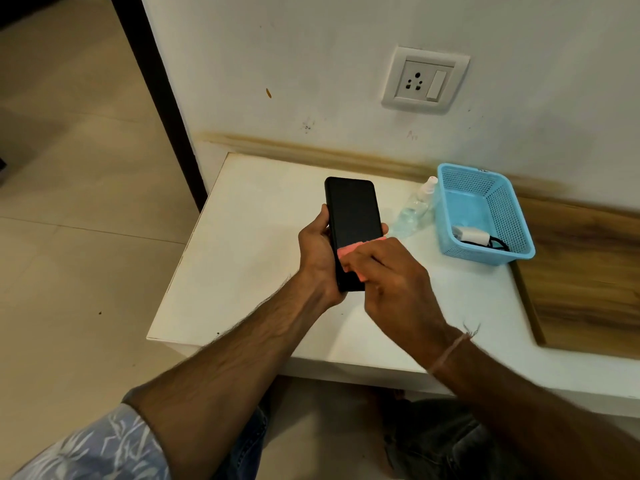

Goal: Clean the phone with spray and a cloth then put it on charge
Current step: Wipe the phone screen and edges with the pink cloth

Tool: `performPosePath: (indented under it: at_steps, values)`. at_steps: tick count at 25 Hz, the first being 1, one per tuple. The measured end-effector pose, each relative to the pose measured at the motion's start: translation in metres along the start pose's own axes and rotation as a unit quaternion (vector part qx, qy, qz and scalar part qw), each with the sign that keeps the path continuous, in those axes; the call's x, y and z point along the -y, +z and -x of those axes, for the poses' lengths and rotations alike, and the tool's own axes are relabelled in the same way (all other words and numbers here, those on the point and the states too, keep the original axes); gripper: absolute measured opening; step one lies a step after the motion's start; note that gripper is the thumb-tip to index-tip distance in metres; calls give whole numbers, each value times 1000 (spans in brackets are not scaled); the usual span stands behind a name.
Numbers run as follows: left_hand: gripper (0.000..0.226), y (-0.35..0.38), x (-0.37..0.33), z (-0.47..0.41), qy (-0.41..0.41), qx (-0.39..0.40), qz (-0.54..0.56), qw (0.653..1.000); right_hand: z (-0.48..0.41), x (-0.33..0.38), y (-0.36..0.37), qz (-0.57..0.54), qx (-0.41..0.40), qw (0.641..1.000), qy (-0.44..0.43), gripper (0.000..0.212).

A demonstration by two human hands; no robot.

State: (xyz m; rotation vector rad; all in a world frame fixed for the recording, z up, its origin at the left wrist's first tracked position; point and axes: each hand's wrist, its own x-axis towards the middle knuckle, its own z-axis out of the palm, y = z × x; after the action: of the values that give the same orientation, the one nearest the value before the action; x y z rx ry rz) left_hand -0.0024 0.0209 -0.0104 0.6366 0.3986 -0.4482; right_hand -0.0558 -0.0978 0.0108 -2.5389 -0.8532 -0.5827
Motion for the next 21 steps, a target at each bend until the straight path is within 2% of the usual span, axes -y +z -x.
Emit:
performPosePath:
  at_steps: [2, 5, 6, 8, 10, 11, 14, 15, 17, 19, 21]
  values:
    - [69, 2, 2, 1, -3, 6, -5, 1000, -10, -19, -9, 9, -6, 1000, -22, 25]
    - [63, 5, 8, 0, -7, -6, -24, 1000, -27, -30, -13, 21, -56, 994, 89, 17]
    - [65, 6, 8, 1, -8, -9, -23, 1000, -25, -21, -8, 17, -58, 993, 97, 18]
    - [74, 5, 7, 2, -7, 6, -10, 1000, -12, 2, 1, 0, -35, 999, 32, 27]
    - [73, 4, 7, 1, -3, 17, -6, 1000, -8, -4, -7, -6, -4, 1000, -29, 30]
    - [69, 4, 8, 0, -2, 19, -12, 1000, -15, -18, -12, 5, -10, 1000, -16, 26]
    - [61, 7, 11, 0, -6, 21, -14, 1000, -31, -33, -17, 14, -56, 992, 109, 21]
    - [63, 6, 9, 0, -6, 18, -8, 1000, -29, -23, -11, 9, -59, 993, 102, 20]
    - [71, 4, 6, 2, -3, 24, 1, 1000, -15, 1, 0, 1, -30, 999, 25, 24]
    - [71, 3, 7, 2, -4, 27, 2, 1000, -11, -5, -6, -5, 7, 999, -35, 25]
    - [61, 3, 9, -2, 0, 24, -7, 1000, -29, -31, -17, 20, -12, 1000, 14, 20]
